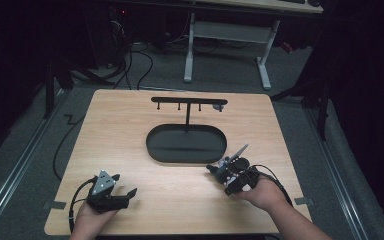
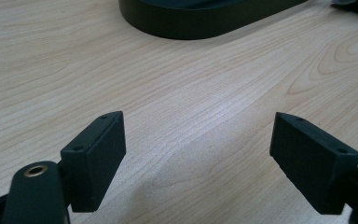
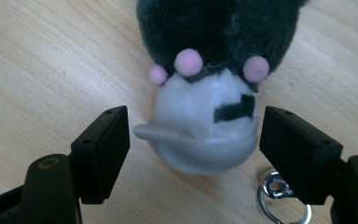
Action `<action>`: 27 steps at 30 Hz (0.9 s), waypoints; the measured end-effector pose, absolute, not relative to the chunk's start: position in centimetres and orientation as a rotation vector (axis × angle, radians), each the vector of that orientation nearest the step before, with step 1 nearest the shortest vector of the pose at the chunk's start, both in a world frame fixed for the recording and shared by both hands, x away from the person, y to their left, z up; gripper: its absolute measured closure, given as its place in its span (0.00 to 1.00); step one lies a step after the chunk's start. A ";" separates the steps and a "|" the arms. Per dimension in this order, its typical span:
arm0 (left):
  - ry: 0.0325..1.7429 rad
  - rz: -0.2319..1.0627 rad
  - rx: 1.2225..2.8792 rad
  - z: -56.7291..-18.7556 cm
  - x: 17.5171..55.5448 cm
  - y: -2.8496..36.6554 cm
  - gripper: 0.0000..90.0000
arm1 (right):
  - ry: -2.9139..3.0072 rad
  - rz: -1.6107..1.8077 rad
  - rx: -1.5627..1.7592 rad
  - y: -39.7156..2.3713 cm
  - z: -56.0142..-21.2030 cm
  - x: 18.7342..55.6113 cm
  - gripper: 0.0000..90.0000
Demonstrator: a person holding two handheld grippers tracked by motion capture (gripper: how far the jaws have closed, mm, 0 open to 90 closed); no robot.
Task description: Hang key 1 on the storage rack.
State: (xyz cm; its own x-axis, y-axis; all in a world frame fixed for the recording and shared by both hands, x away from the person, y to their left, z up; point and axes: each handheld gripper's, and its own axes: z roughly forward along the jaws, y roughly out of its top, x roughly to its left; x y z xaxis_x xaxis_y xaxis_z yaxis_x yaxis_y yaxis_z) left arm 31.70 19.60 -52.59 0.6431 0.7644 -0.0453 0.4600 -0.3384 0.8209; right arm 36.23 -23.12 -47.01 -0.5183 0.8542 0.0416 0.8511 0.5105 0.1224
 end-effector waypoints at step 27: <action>0.966 0.431 2.001 -52.8 32.0 19.7 0.21 | 2.723 0.201 1.566 -23.2 -48.1 37.2 0.53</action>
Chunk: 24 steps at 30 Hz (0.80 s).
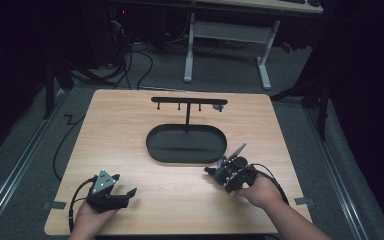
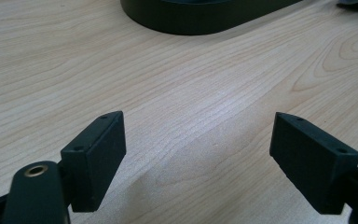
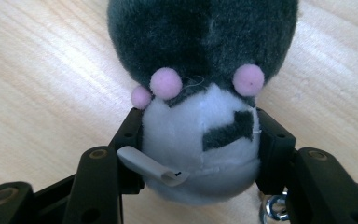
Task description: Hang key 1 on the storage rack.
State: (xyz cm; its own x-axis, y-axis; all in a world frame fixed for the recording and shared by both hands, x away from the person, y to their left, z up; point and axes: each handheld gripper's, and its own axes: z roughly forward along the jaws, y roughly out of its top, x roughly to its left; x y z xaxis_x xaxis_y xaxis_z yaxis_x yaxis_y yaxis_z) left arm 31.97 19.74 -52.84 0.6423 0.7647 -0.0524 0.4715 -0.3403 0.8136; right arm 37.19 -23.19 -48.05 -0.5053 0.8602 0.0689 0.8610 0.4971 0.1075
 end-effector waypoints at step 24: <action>0.959 0.421 2.007 -53.0 31.9 19.7 0.21 | -2.682 -0.313 -1.553 -25.3 -41.8 36.1 0.53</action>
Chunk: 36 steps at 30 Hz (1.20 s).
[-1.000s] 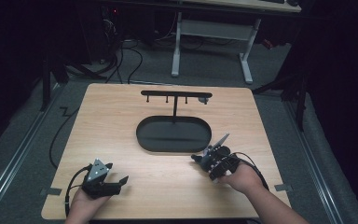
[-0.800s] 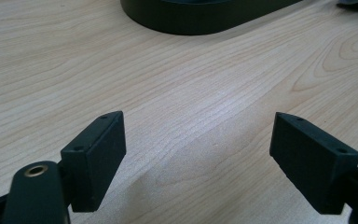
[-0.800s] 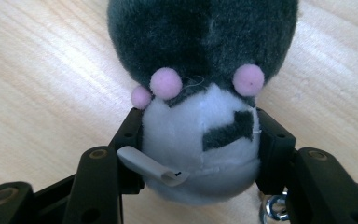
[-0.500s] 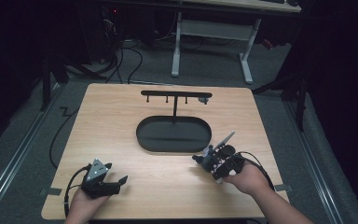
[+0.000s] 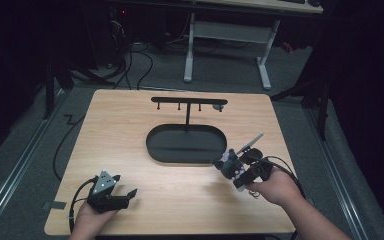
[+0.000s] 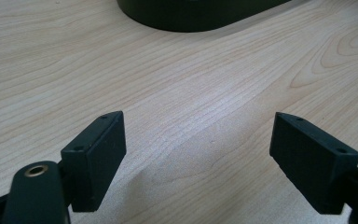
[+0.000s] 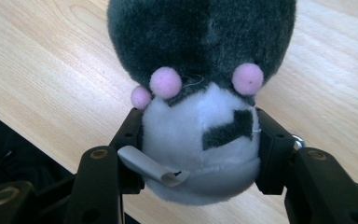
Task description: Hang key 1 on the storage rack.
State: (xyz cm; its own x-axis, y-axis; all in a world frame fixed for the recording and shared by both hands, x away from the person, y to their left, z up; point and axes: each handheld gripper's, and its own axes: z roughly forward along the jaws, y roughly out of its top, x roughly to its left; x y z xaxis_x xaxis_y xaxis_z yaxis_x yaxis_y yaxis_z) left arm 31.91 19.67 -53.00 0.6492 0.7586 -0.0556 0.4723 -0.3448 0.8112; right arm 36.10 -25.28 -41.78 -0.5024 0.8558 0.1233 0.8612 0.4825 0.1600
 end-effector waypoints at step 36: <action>0.960 0.402 2.018 -53.2 31.9 19.7 0.21 | -2.663 -0.332 -1.582 -23.6 -34.1 41.7 0.53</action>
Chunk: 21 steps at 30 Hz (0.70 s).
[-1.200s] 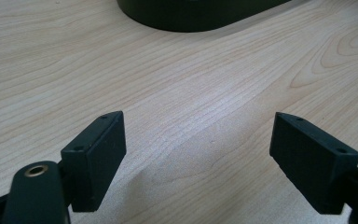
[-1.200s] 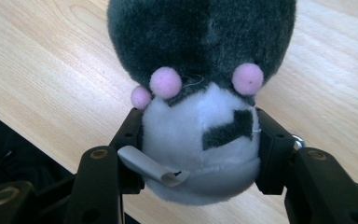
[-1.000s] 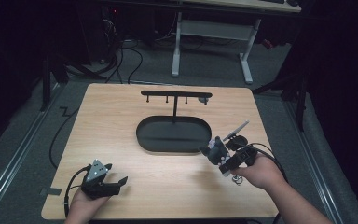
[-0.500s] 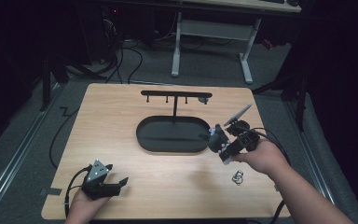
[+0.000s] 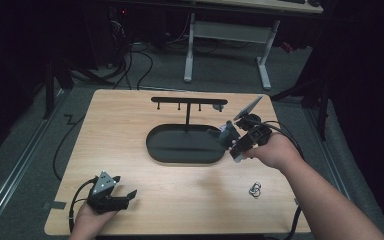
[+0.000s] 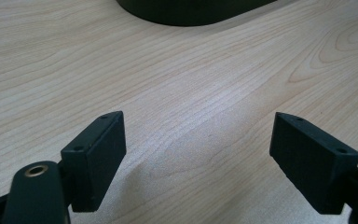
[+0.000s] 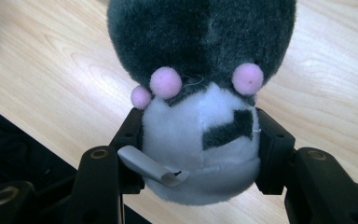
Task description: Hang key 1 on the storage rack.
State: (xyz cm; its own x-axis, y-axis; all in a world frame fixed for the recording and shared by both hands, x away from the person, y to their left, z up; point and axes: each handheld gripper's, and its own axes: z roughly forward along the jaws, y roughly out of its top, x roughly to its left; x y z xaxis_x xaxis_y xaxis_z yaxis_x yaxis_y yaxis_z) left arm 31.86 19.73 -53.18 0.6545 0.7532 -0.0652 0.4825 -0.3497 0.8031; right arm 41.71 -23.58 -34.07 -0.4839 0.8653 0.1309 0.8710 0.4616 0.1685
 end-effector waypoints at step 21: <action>0.953 0.408 1.999 -53.0 31.7 19.8 0.21 | -2.686 -0.385 -1.650 -22.6 -30.9 45.4 0.53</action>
State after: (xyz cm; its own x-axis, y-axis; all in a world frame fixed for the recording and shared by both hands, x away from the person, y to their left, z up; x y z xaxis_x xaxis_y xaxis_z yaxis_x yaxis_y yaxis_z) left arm 31.73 19.82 -52.99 0.6545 0.7531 -0.0672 0.4718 -0.3373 0.8147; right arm 45.36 -22.65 -30.91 -0.4596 0.8828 0.0969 0.8745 0.4308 0.2229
